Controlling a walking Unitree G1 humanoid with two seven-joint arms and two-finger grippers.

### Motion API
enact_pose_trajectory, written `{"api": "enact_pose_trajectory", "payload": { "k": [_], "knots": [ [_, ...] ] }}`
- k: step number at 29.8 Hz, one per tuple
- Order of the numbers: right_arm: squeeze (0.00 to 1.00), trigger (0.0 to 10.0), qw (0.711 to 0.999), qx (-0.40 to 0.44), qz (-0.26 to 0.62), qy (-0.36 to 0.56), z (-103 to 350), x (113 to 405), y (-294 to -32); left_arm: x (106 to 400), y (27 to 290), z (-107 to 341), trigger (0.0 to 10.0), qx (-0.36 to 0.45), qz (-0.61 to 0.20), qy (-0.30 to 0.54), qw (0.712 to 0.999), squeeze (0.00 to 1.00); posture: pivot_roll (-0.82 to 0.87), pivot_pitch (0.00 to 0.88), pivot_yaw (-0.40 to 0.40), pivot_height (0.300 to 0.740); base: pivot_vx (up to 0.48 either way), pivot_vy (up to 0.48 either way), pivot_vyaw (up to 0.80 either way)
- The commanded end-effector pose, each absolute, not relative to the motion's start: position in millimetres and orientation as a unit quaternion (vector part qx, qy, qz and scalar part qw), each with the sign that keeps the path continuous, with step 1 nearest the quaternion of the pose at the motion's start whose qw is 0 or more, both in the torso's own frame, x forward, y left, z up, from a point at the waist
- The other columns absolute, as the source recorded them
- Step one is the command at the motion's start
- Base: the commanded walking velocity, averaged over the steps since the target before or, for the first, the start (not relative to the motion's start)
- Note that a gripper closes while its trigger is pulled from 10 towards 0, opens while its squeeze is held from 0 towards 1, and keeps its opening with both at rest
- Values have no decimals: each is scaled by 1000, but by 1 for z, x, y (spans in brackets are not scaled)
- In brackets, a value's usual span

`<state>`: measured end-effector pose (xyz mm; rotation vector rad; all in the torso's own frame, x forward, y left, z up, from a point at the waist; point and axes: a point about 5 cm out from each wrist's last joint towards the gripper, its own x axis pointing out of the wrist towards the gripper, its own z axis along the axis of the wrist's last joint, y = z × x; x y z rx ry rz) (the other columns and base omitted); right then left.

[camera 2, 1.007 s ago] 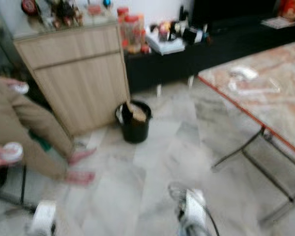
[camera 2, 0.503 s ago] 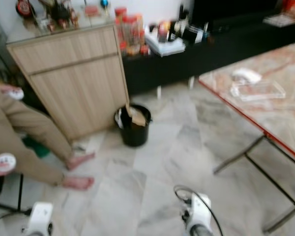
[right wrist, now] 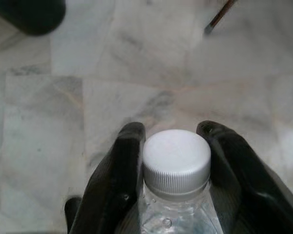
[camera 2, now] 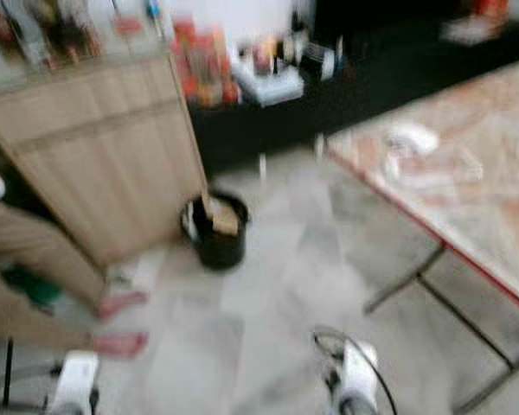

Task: Picking trash to rubbish bin

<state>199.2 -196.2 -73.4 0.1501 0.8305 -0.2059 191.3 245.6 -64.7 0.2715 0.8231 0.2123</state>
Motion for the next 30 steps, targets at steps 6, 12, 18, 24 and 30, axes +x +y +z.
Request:
{"api": "enact_pose_trajectory", "payload": {
  "k": [6,12,18,24,30],
  "knots": [
    [0,10000,907,57,-78,410,-76,198,-182,181,257,-67,10000,136,120,411,893,0,133,87,56,740,319,0,267],
    [0,10000,906,57,-69,414,-77,197,-178,177,262,-67,10000,137,125,412,892,0,134,72,54,740,322,0,800],
    [0,10000,904,55,-72,417,-77,198,-178,177,264,-66,10000,137,129,413,891,0,141,85,50,740,322,0,133],
    [0,10000,905,46,-64,418,-76,199,-178,178,263,-66,10000,134,132,412,892,0,143,97,47,740,322,0,175],
    [0,10000,903,47,-60,423,-78,196,-176,178,262,-66,10000,126,140,411,892,0,147,106,40,740,322,0,396]
  ]
}}
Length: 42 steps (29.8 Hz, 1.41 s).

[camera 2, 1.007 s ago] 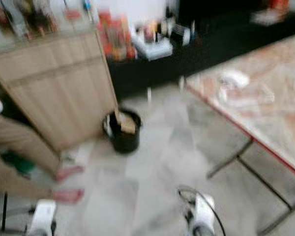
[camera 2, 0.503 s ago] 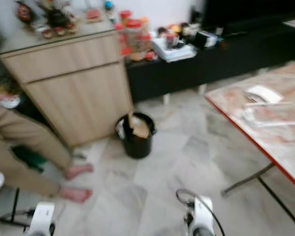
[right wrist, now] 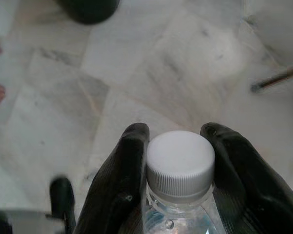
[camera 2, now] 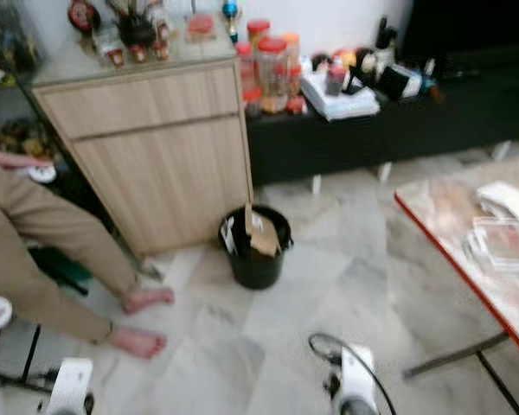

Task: Picking trash to rubbish bin

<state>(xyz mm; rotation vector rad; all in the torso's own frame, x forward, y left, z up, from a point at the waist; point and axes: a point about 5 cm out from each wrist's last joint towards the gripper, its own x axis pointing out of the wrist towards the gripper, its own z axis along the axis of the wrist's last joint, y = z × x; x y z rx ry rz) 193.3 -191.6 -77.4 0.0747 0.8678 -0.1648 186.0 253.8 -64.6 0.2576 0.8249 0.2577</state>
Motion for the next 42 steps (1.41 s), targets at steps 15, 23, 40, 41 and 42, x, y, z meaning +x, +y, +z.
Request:
{"api": "enact_pose_trajectory", "payload": {
  "k": [15,23,40,41,42],
  "knots": [
    [0,10000,906,36,-42,420,-75,202,-172,180,263,-65,10000,113,154,408,893,0,155,118,30,740,322,0,274],
    [0,10000,908,42,-52,414,-75,203,-174,177,264,-66,10000,110,159,410,892,0,148,123,29,740,322,0,0],
    [0,10000,905,45,-60,419,-77,197,-180,173,263,-69,10000,115,145,415,891,0,136,124,35,740,322,0,0],
    [0,10000,905,41,-59,419,-77,197,-180,173,262,-69,10000,118,140,415,891,0,135,123,35,740,322,0,0],
    [0,10000,905,36,-58,420,-77,197,-180,174,261,-68,10000,121,135,414,892,0,134,121,35,740,322,0,0]
  ]
}}
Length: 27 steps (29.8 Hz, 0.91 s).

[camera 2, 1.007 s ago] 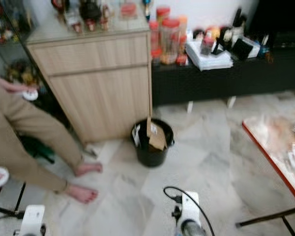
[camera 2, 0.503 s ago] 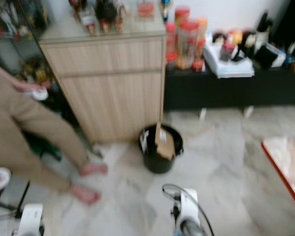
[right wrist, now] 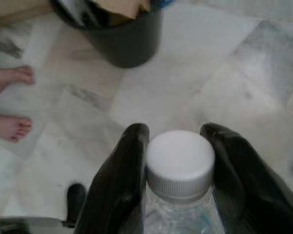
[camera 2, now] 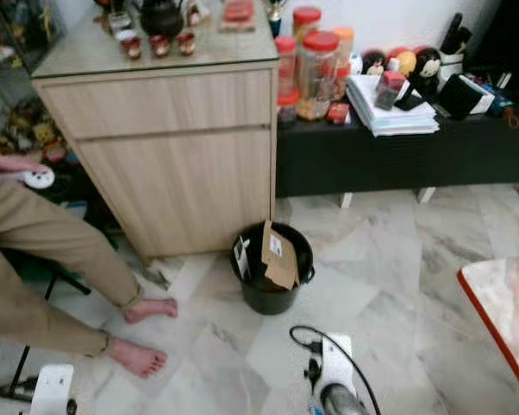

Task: Picking trash to rubbish bin

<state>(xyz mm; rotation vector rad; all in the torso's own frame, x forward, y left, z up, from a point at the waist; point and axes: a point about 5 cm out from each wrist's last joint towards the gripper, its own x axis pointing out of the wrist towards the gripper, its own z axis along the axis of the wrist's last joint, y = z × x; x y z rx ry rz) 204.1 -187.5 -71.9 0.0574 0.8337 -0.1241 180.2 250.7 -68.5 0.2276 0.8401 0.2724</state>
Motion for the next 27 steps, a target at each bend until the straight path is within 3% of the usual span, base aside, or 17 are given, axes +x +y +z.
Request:
{"api": "enact_pose_trajectory", "payload": {
  "k": [1,10,27],
  "knots": [
    [0,10000,905,33,-57,421,-77,197,-180,175,260,-68,10000,123,134,413,892,0,134,121,35,740,322,0,0],
    [0,10000,905,39,-51,421,-78,197,-176,178,262,-67,10000,123,135,410,894,0,138,115,42,740,322,0,582],
    [0,10000,905,44,-51,421,-77,198,-176,176,259,-68,10000,119,133,412,894,0,149,126,31,740,322,0,49]
  ]
}}
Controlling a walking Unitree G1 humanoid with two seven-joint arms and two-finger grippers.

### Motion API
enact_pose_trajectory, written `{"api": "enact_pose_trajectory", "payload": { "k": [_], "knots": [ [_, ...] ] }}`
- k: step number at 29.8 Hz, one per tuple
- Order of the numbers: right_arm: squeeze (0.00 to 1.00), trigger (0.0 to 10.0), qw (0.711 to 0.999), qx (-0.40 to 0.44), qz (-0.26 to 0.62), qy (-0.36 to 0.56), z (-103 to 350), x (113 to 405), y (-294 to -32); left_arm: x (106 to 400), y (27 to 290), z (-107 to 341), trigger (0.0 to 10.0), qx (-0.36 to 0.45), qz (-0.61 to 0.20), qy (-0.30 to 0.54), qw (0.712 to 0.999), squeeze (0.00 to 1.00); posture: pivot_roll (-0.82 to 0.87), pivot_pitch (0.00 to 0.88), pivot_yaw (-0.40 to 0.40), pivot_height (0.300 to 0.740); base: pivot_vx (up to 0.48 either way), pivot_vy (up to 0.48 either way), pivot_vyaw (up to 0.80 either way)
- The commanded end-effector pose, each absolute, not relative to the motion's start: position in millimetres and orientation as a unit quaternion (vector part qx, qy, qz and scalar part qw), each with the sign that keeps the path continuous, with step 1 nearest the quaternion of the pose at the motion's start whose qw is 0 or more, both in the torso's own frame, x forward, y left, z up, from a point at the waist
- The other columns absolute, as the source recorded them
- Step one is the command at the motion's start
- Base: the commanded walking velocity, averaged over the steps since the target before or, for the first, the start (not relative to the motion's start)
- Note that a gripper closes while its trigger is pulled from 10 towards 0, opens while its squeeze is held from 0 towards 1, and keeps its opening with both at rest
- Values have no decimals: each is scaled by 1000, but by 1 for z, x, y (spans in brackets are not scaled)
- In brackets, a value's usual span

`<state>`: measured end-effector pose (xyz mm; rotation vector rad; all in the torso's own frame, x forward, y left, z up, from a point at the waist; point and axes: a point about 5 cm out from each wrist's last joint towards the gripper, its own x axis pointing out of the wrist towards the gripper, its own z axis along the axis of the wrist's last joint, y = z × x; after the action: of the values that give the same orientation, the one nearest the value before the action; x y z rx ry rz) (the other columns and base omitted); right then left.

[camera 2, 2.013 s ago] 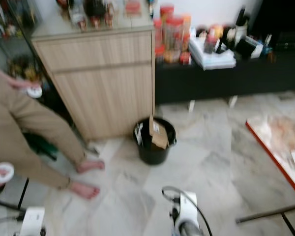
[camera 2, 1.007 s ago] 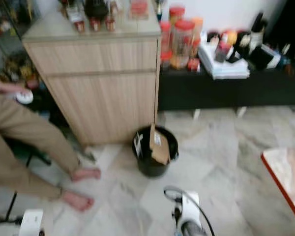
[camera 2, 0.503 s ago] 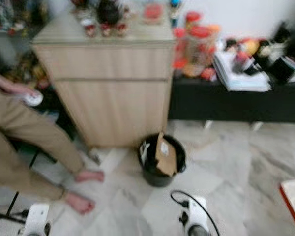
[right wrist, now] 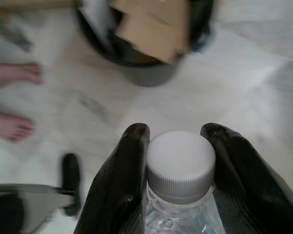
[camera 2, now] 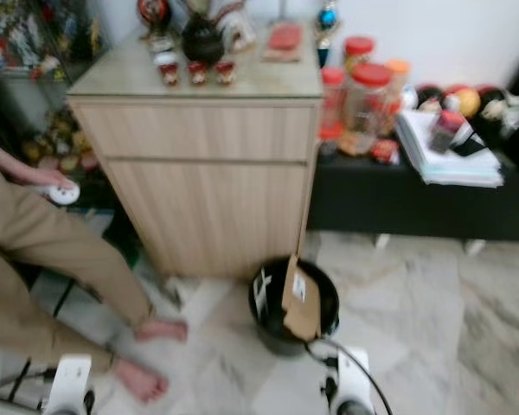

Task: Picking trash to rubbish bin

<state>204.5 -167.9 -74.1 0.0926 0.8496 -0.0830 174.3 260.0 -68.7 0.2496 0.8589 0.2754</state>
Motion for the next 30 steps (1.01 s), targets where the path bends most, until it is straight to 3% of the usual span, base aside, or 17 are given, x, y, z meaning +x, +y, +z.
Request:
{"api": "enact_pose_trajectory", "payload": {
  "k": [1,30],
  "knots": [
    [0,10000,905,44,-51,421,-77,198,-175,176,259,-68,10000,119,134,412,894,0,150,126,31,740,322,0,0],
    [0,10000,919,57,8,391,-70,212,-150,175,256,-70,10000,126,117,414,894,0,131,149,46,740,322,0,0]
  ]
}}
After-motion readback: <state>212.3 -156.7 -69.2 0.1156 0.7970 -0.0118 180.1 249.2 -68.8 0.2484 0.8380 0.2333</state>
